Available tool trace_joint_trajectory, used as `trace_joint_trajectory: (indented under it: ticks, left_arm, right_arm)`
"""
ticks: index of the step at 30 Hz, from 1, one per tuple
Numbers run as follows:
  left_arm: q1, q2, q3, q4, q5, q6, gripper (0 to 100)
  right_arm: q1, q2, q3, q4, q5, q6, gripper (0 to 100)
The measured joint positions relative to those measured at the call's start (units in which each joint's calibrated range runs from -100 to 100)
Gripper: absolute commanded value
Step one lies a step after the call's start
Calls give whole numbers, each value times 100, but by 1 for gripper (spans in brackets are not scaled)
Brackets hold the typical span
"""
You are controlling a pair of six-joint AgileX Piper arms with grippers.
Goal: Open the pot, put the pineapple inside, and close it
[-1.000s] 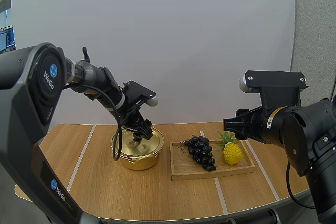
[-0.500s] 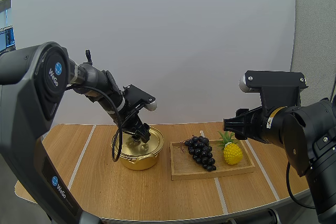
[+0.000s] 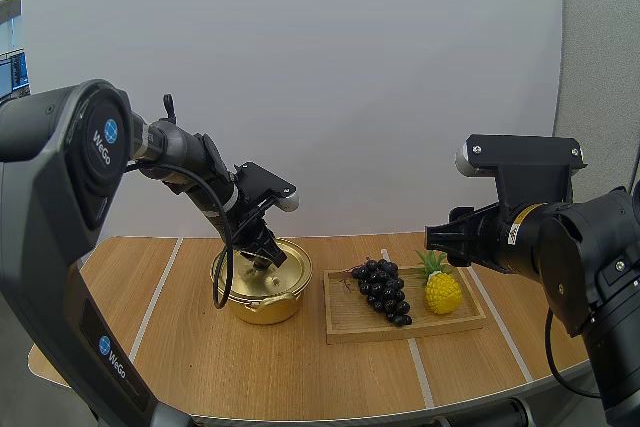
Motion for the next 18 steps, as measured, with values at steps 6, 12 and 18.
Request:
trace_joint_trajectory:
  ticks: [6,12,18]
  left_arm:
    - [0,-139,-30,15,220,-103,0]
    - [0,-848,-620,46,996,-406,0]
    - [0,-1748,-1675,82,1681,-733,0]
  right_arm:
    - [0,0,0,-11,0,0,100]
    - [0,0,0,-11,0,0,100]
    - [0,0,0,-11,0,0,100]
